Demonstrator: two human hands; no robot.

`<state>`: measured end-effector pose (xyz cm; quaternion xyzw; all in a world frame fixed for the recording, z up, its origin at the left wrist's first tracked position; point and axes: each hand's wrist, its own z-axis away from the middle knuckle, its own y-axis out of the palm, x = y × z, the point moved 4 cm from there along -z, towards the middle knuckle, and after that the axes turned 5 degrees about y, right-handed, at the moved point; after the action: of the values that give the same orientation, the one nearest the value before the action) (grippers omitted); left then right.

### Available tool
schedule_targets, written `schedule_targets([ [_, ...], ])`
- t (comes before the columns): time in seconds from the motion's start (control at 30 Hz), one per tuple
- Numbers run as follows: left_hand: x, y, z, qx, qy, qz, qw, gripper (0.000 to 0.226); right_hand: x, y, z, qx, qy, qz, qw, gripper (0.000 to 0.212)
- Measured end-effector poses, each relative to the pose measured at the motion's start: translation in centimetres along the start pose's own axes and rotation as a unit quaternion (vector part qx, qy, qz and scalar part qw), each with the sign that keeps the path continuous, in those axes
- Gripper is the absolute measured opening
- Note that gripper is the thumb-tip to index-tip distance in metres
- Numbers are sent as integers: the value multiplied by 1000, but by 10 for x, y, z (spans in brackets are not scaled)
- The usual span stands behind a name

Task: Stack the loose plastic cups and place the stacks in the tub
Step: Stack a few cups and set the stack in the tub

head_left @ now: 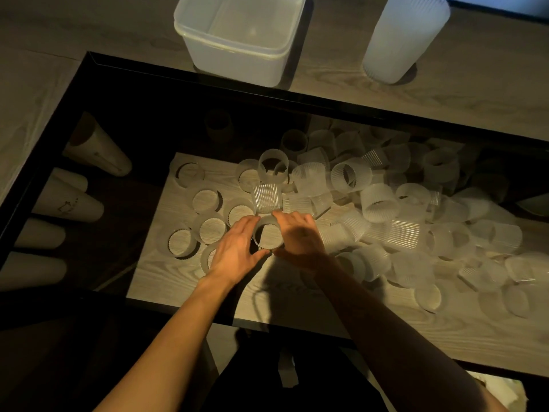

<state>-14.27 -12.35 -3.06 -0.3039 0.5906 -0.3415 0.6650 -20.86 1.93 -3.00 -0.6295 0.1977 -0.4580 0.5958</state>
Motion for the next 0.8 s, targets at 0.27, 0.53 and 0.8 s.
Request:
schedule_targets([
  [0.27, 1, -3, 3, -30, -13, 13, 999, 81, 2, -4, 5, -27, -6, -41, 999, 77],
  [0.53, 2, -51, 34, -101, 2, 63, 993, 78, 33, -28, 7, -58, -67, -124, 988, 87],
  [0.8, 28, -70, 87, -123, -52, 80, 988, 79, 85, -12, 8, 45, -92, -152, 983, 87],
])
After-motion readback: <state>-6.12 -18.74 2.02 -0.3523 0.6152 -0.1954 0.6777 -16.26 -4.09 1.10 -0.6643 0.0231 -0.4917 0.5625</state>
